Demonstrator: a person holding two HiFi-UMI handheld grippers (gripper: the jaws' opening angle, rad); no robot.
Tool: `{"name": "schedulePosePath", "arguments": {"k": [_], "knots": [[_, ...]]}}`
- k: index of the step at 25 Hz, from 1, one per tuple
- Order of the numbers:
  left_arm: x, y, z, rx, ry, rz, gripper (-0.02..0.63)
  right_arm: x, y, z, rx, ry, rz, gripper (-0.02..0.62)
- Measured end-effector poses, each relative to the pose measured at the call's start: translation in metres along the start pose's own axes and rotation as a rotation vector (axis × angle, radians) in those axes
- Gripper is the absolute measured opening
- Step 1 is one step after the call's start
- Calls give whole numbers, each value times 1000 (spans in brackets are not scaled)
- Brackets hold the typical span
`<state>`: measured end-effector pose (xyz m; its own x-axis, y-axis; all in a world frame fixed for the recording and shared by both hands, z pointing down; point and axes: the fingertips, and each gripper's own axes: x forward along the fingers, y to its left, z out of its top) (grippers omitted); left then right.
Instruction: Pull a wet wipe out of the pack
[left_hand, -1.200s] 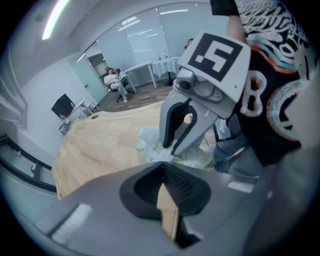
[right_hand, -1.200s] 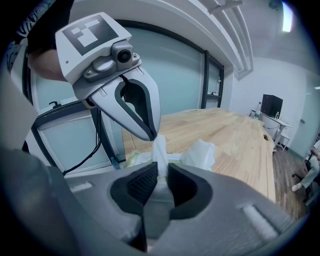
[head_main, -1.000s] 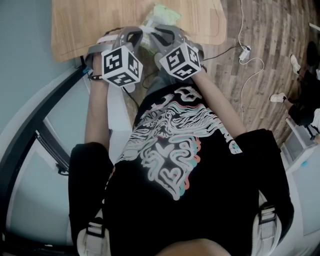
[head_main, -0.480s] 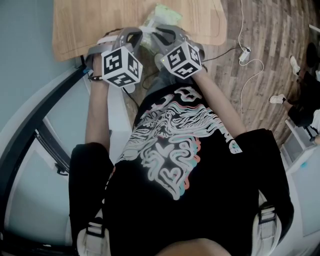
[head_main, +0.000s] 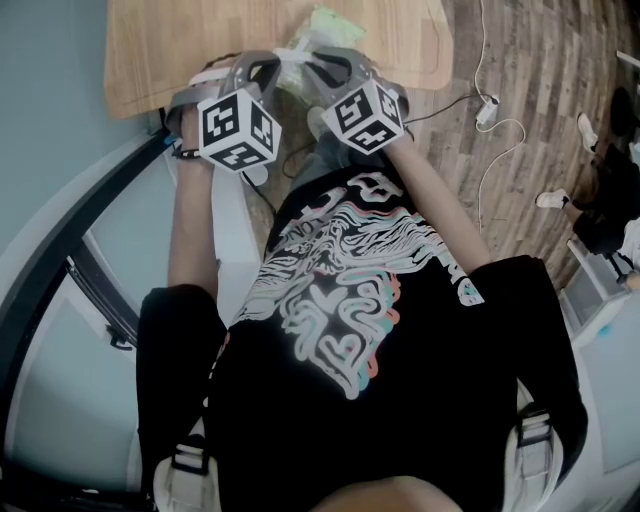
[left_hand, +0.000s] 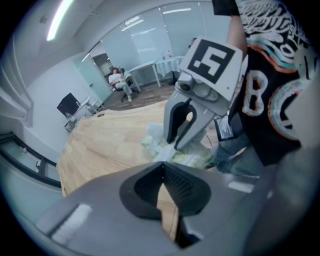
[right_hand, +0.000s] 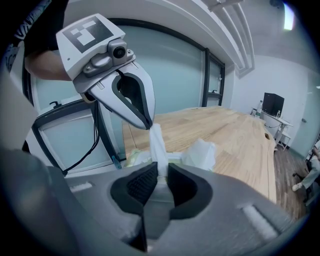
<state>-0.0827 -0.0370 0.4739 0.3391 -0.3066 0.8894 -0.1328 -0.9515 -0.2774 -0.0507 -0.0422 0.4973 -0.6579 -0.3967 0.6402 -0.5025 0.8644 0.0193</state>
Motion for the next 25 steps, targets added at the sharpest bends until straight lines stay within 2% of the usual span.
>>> {"name": "schedulePosePath", "arguments": {"k": [25], "knots": [[-16,-3,-13,-35,7,28,-11,1,3,4,0,-1,-8,64]]}}
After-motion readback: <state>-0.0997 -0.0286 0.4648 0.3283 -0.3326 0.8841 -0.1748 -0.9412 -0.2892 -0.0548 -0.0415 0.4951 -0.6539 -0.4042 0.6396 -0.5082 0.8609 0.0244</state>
